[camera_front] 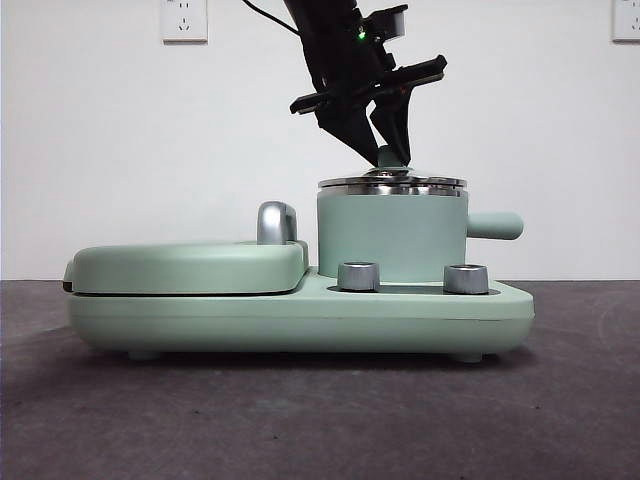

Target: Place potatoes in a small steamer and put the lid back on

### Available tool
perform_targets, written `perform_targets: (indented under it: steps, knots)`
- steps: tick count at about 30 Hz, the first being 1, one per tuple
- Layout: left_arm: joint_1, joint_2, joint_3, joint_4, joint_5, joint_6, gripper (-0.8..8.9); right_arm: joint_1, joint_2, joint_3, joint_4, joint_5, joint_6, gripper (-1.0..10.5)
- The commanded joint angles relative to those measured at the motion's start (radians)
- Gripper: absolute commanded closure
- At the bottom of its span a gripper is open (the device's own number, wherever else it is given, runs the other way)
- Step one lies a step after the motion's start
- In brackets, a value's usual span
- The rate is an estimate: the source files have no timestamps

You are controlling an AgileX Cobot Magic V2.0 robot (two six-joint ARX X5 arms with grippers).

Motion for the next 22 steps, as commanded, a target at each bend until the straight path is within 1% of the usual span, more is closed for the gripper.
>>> perform_targets:
  steps: [1, 22]
  knots:
    - [-0.016, 0.031, 0.043, 0.010, 0.002, -0.001, 7.98, 0.007, 0.005, 0.005, 0.011, 0.005, 0.006, 5.1]
    - [-0.025, 0.031, 0.045, 0.000, -0.029, 0.004, 7.98, 0.007, 0.005, 0.005, 0.011, 0.004, 0.007, 5.1]
